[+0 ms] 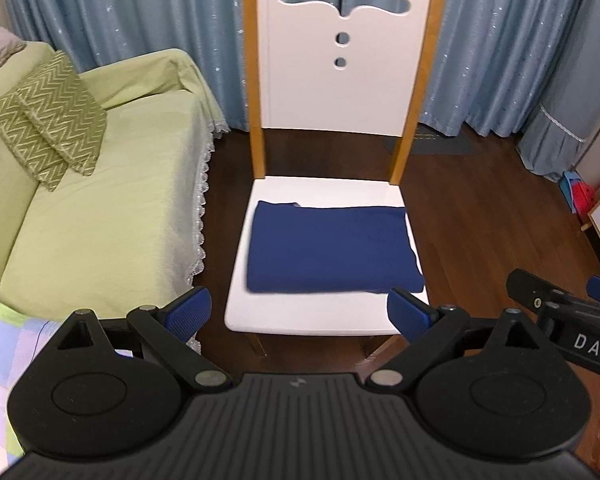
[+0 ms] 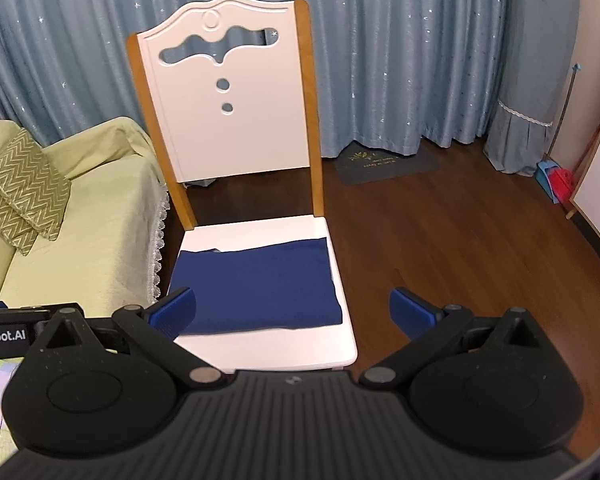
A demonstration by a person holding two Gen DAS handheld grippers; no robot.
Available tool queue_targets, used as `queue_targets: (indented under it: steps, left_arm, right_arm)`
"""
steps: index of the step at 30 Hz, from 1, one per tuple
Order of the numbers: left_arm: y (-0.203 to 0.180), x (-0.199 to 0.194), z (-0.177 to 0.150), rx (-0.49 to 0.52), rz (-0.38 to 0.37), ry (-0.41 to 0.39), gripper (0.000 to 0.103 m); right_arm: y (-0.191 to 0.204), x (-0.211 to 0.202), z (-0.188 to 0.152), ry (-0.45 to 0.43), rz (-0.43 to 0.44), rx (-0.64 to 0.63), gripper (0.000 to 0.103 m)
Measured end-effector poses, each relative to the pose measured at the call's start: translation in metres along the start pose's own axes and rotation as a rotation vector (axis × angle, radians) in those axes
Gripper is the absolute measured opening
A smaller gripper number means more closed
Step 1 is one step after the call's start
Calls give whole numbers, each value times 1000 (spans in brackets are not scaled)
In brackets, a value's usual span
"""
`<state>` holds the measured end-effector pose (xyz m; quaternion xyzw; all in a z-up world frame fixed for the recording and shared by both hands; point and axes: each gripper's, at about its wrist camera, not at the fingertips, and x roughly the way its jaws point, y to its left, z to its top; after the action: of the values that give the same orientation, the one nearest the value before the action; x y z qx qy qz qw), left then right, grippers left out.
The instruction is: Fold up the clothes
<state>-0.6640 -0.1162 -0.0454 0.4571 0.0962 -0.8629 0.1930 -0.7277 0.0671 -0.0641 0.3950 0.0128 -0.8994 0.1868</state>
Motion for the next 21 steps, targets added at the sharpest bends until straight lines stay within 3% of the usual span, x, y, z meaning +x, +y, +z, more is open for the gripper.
queue_targets:
  steps: [21]
  left_arm:
    - [-9,17,14,-15,10,13,96]
  right_arm:
    - [-17,18,11,5,3,6,102]
